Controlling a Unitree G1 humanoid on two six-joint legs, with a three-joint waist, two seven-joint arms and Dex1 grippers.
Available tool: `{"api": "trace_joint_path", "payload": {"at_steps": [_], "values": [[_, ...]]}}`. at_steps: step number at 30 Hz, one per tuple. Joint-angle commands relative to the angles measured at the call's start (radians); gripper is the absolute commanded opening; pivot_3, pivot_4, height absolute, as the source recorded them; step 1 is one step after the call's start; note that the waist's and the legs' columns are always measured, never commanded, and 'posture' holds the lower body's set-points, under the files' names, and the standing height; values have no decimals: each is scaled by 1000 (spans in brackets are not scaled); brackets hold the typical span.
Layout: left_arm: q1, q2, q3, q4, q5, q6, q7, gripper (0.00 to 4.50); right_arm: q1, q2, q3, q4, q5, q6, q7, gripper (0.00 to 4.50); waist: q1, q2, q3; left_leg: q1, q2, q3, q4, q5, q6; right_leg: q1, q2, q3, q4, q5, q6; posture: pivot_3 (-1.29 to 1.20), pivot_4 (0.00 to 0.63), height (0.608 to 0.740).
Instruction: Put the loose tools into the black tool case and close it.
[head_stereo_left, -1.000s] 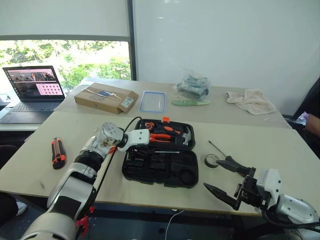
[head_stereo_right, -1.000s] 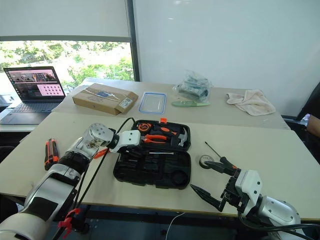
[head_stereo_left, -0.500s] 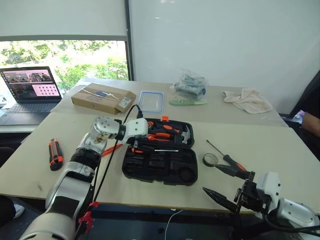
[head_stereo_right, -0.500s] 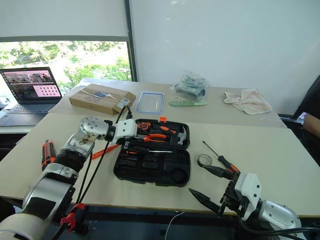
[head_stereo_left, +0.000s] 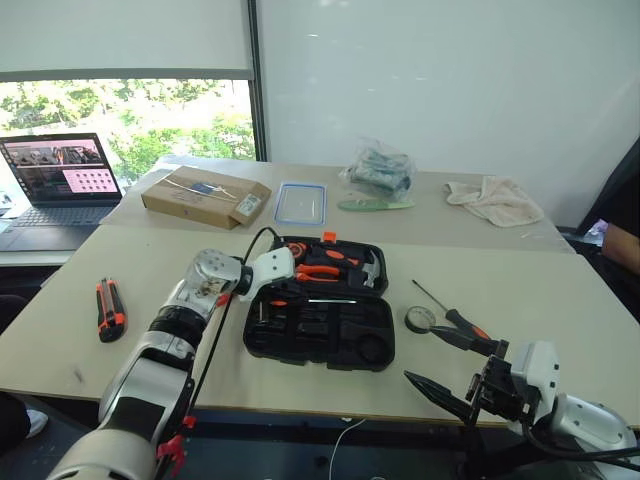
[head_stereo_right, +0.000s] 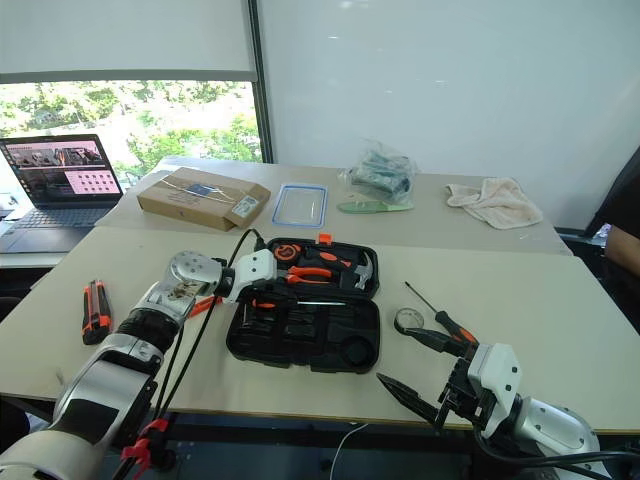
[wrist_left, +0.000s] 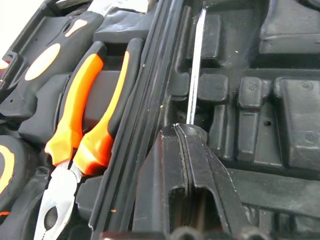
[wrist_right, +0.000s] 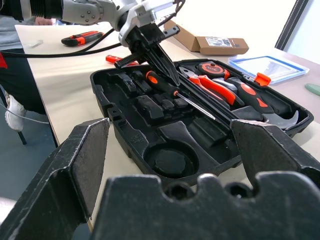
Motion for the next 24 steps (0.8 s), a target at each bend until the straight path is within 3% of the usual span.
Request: {"api": "trace_joint_path", "payload": {"at_steps": [1, 7, 12, 15, 20, 23, 24], "values": [[25, -12, -32, -14, 27, 37, -6, 43, -2, 1, -15, -22, 9, -1, -7, 4500, 0, 0, 0, 1, 0, 0, 0, 0, 0, 1, 0, 0, 0, 0, 0, 0, 150, 740], [71, -14, -105, -91, 96, 75, -6, 43, -6, 6, -16, -10, 6, -8, -15, 4500, -1, 2, -1, 3, 0, 0, 0, -1, 1, 3, 0, 0, -1, 0, 0, 0, 150, 740], [112, -37, -124, -158, 137, 158, 63, 43, -12, 18, -12, 0, -7, -21, -21, 4500, 1, 10, -7, 9, 0, -1, 0, -3, 4, 11, -2, 0, -3, -2, 2, 0, 150, 740], [124, -42, -79, -190, 103, 150, 103, 43, -15, 25, -21, 9, -11, -30, -23, 4500, 4, 13, -9, 11, 0, -1, 0, -3, 5, 13, -4, 0, -2, -2, 3, 0, 150, 740], [150, 1, 103, -245, -106, 62, 51, 43, 7, 17, -92, 33, 13, -48, -4, 4500, -1, 13, -9, 9, 0, 0, 0, -3, 5, 10, -4, 1, -2, -2, 3, 0, 150, 740], [209, 67, 226, -296, -257, 37, -37, 723, 76, 8, -175, 58, 21, -60, 15, 4500, -6, 13, -8, 5, 1, 0, 0, -3, 4, 6, -3, 0, -2, -2, 3, 0, 150, 740], [236, 90, 267, -315, -309, 33, -71, 1158, 106, 10, -203, 64, 23, -67, 20, 4500, -8, 13, -8, 5, 1, -1, 0, -3, 4, 6, -3, 0, -2, -2, 3, 0, 150, 740]]}}
